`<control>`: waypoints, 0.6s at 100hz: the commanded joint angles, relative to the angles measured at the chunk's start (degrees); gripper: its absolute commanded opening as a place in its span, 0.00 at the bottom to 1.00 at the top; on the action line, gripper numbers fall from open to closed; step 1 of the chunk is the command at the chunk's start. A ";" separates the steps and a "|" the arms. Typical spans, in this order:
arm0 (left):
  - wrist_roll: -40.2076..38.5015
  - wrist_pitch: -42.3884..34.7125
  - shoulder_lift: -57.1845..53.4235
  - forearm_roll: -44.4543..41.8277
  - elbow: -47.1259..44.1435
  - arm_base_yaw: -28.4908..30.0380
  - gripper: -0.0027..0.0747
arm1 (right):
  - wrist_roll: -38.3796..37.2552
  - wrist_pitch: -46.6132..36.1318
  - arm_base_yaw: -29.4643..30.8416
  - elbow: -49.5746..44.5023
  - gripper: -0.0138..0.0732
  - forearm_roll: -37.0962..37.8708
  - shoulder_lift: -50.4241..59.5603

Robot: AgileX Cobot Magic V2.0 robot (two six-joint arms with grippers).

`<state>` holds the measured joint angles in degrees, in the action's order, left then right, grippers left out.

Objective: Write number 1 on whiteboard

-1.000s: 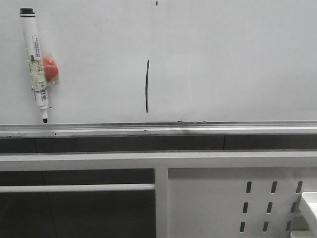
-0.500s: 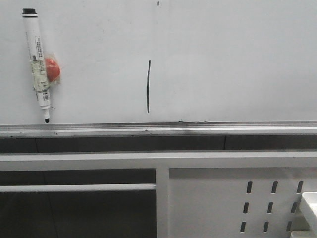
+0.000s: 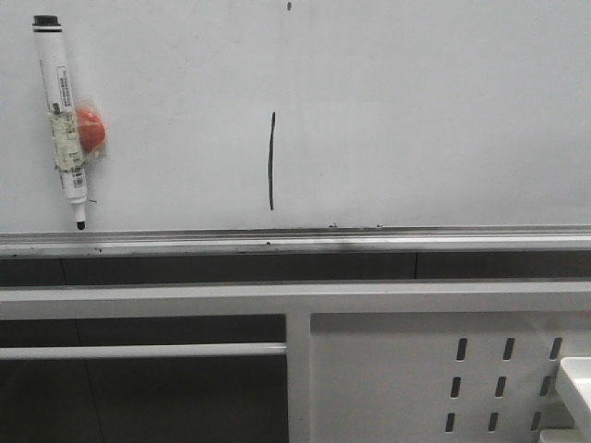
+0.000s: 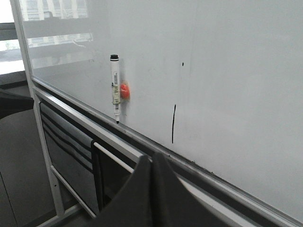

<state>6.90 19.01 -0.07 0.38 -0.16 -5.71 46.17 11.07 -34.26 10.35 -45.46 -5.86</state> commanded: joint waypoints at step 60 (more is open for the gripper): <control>-3.95 -2.53 -1.53 -1.38 -2.09 6.23 0.01 | 0.10 -3.39 0.25 1.47 0.08 -0.59 -0.59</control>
<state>2.43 19.48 -0.33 -2.12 -0.16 0.41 46.17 11.07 -34.26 10.35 -45.55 -5.86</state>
